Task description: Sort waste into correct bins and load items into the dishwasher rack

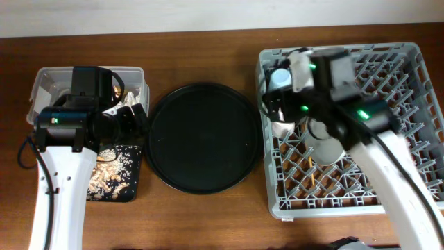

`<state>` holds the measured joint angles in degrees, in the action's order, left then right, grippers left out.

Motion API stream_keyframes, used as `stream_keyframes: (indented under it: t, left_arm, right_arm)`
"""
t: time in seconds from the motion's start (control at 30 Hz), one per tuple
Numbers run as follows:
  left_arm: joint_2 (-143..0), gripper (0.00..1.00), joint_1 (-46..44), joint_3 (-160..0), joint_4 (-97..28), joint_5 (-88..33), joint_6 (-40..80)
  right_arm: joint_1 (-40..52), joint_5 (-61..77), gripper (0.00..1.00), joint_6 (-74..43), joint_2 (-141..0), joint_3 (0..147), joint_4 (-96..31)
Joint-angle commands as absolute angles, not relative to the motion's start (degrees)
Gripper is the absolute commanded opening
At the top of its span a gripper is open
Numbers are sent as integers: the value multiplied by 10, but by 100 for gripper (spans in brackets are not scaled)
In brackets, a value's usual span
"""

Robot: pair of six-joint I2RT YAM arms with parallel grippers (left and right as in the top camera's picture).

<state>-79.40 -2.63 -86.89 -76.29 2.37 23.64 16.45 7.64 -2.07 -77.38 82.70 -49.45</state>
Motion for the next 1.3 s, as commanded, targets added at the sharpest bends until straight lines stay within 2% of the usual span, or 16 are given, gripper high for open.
stream_keyframes:
  t: [0.0, 0.1, 0.2, 0.37, 0.47, 0.6, 0.67, 0.77, 0.87, 0.93, 1.03, 1.27]
  left_arm:
    - [-794, 99, -23, -874, -762, 24, 235]
    - [-794, 99, -23, -874, -762, 24, 235]
    - [-794, 99, -23, -874, -762, 24, 235]
    - [-794, 99, -23, -874, -762, 24, 235]
    - [-794, 99, -23, -874, -762, 24, 236]
    - [-794, 99, -23, -874, -761, 24, 236]
    - [-794, 99, -23, -874, -762, 24, 235]
    - [-794, 99, -23, -874, -761, 24, 236]
    - [-794, 99, -23, -874, -762, 24, 236]
    - [-794, 99, -23, -874, -762, 24, 235]
    - [-794, 99, -23, -874, -762, 24, 235]
    - [-794, 99, -23, -874, -762, 24, 235]
  right_arm:
    - [160, 53, 98, -18, -626, 837, -482]
    - [157, -30, 98, -18, -493, 828, -477]
    - [98, -27, 98, -20, -358, 766, -477]
    - [-11, 58, 98, -20, -96, 506, -419]
    - [-15, 126, 98, -25, -5, 345, -359]
    - [-15, 148, 98, -133, -2, 158, -133]
    - [-15, 144, 98, -138, -2, 88, -19]
    - [-15, 124, 98, -138, -2, 24, 70]
    - [-15, 114, 98, -105, -2, 3, 32]
    - [-15, 114, 98, -41, -2, 3, -37]
    - [-4, 107, 98, 91, -2, 3, -37]
    - [5, 85, 98, 51, -2, 3, -37]
